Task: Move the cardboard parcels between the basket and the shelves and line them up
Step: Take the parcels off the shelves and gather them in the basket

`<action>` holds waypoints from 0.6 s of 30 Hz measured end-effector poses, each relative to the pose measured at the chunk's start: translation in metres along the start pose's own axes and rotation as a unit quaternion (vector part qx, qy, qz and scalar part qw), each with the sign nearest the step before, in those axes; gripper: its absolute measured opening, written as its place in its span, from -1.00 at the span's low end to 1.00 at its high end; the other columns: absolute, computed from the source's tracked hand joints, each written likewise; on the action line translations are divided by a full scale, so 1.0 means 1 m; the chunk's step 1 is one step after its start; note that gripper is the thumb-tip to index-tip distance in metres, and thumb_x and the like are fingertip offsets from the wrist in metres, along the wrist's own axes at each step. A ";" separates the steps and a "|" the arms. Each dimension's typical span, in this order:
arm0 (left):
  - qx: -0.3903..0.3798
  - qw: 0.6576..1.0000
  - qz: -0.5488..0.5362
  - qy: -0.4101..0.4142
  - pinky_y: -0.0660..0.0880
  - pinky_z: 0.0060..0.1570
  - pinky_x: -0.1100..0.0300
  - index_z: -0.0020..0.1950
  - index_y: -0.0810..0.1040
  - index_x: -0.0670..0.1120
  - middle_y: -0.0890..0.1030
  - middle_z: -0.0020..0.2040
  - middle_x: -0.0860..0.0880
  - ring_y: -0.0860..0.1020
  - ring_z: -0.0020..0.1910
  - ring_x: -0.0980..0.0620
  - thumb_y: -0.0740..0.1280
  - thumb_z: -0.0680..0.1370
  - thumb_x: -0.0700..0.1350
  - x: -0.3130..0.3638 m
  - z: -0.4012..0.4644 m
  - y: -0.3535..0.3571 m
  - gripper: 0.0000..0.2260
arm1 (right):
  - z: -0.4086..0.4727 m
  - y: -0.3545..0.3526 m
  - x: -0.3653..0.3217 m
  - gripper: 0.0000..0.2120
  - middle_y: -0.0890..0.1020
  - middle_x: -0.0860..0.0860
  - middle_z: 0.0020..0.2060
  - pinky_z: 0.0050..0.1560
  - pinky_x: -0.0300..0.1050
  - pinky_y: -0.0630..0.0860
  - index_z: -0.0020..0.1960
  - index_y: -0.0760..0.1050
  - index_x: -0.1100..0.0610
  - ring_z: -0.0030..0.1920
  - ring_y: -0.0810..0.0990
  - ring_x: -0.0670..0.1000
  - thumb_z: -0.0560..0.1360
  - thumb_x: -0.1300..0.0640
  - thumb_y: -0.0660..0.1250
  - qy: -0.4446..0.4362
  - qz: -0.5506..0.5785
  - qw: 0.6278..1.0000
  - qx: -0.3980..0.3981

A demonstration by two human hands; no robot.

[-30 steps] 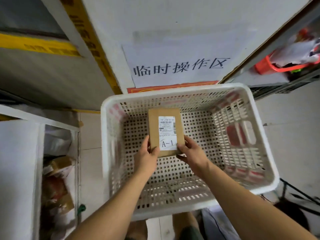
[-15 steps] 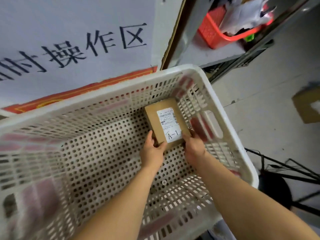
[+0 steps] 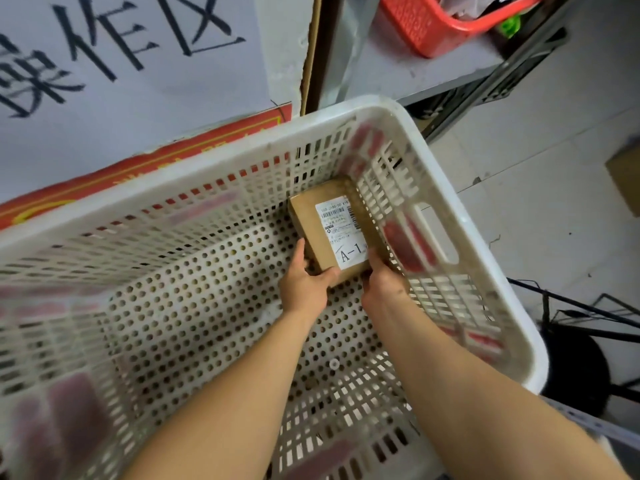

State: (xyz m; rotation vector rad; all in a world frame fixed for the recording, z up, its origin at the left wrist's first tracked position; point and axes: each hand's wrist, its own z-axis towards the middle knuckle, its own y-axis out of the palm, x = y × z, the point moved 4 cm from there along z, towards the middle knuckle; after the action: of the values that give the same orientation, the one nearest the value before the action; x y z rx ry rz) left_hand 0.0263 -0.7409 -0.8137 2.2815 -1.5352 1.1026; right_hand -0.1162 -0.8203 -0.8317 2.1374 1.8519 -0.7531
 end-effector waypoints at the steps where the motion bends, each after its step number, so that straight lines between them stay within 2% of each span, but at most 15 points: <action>1: -0.011 1.000 0.019 -0.002 0.46 0.32 0.13 0.68 0.14 0.21 0.48 0.50 -0.06 0.53 0.36 0.00 0.58 0.51 0.00 0.002 0.002 -0.002 -0.14 | 0.000 -0.003 -0.001 -0.66 0.73 0.05 0.12 0.16 -0.01 0.65 0.14 0.60 0.17 0.13 0.72 0.09 0.50 -0.01 0.57 -0.004 0.000 1.000 0.011; 3: -0.049 0.997 0.056 -0.007 0.44 0.33 0.11 0.70 0.07 0.17 0.44 0.55 -0.05 0.50 0.42 -0.02 0.55 0.53 0.04 0.007 0.001 -0.008 -0.11 | -0.004 -0.002 -0.006 -0.62 0.67 0.05 0.14 0.26 0.04 0.62 0.28 0.56 0.20 0.21 0.69 0.14 0.58 -0.02 0.48 -0.009 -0.043 0.999 -0.027; 5: -0.095 0.992 0.081 -0.007 0.40 0.45 0.04 0.71 0.04 0.11 0.38 0.59 -0.03 0.43 0.50 -0.04 0.50 0.56 0.11 0.013 -0.008 -0.014 -0.13 | -0.023 0.001 -0.013 -0.61 0.58 0.04 0.09 0.21 -0.01 0.60 0.43 0.44 0.21 0.11 0.65 0.09 0.69 0.03 0.33 -0.006 -0.084 0.994 -0.070; 8: -0.102 0.989 0.102 0.018 0.46 0.33 0.11 0.67 0.21 0.05 0.45 0.53 0.02 0.49 0.43 0.00 0.39 0.62 0.18 0.023 -0.034 -0.037 -0.32 | -0.051 -0.002 -0.018 -0.70 0.55 0.01 -0.08 -0.06 -0.18 0.61 0.35 0.46 0.21 -0.13 0.59 -0.03 0.69 0.09 0.33 -0.024 -0.153 0.985 -0.075; 9: -0.091 0.989 0.115 0.029 0.51 0.29 0.11 0.64 0.29 0.04 0.49 0.50 0.03 0.53 0.36 0.01 0.35 0.65 0.18 0.025 -0.044 -0.048 -0.40 | -0.062 -0.003 -0.018 -0.64 0.55 0.01 -0.11 -0.12 -0.23 0.59 0.38 0.48 0.26 -0.17 0.58 -0.04 0.67 0.08 0.35 -0.045 -0.212 0.974 -0.068; 11: -0.067 0.987 0.141 0.045 0.59 0.21 0.13 0.55 0.43 0.02 0.54 0.44 0.03 0.57 0.25 0.06 0.30 0.68 0.15 0.028 -0.066 -0.076 -0.54 | -0.095 -0.002 -0.017 -0.51 0.58 0.02 -0.06 -0.10 -0.22 0.54 0.47 0.44 0.25 -0.12 0.57 -0.01 0.63 0.03 0.38 -0.103 -0.310 0.942 -0.078; 13: -0.043 0.983 0.164 0.067 0.52 0.03 0.34 0.48 0.51 0.01 0.59 0.38 0.04 0.55 0.15 0.14 0.29 0.70 0.10 0.032 -0.094 -0.108 -0.63 | -0.146 0.003 -0.021 -0.52 0.63 0.01 0.15 0.10 -0.12 0.54 0.51 0.44 0.16 0.08 0.61 0.02 0.65 0.01 0.36 -0.175 -0.389 0.899 -0.099; 14: -0.028 0.980 0.181 0.081 0.48 0.00 0.37 0.46 0.53 0.01 0.61 0.35 0.04 0.56 0.12 0.16 0.28 0.71 0.10 0.034 -0.108 -0.125 -0.65 | -0.173 0.008 -0.025 -0.56 0.64 0.01 0.25 0.22 -0.09 0.55 0.50 0.46 0.13 0.19 0.62 0.02 0.67 0.03 0.35 -0.225 -0.422 0.870 -0.118; 16: 0.011 0.967 0.227 0.113 0.54 0.07 0.23 0.43 0.56 0.01 0.65 0.31 0.03 0.62 0.13 0.08 0.26 0.71 0.12 0.043 -0.140 -0.161 -0.65 | -0.226 0.023 -0.032 -0.61 0.65 0.03 0.32 0.37 -0.02 0.54 0.47 0.51 0.13 0.29 0.63 0.04 0.67 0.08 0.34 -0.329 -0.483 0.796 -0.161; 18: 0.048 0.951 0.271 0.140 0.53 0.16 0.14 0.41 0.58 -0.01 0.65 0.30 0.01 0.62 0.20 0.00 0.25 0.71 0.10 0.053 -0.174 -0.197 -0.66 | -0.275 0.039 -0.035 -0.62 0.66 0.06 0.32 0.36 -0.05 0.52 0.45 0.53 0.14 0.29 0.63 0.07 0.66 0.09 0.35 -0.405 -0.544 0.709 -0.193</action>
State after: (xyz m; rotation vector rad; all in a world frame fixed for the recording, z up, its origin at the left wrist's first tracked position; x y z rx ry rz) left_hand 0.1225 -0.6000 -0.6065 1.6795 -2.0746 1.5788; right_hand -0.0159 -0.7263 -0.5876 0.1263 2.2138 -1.0776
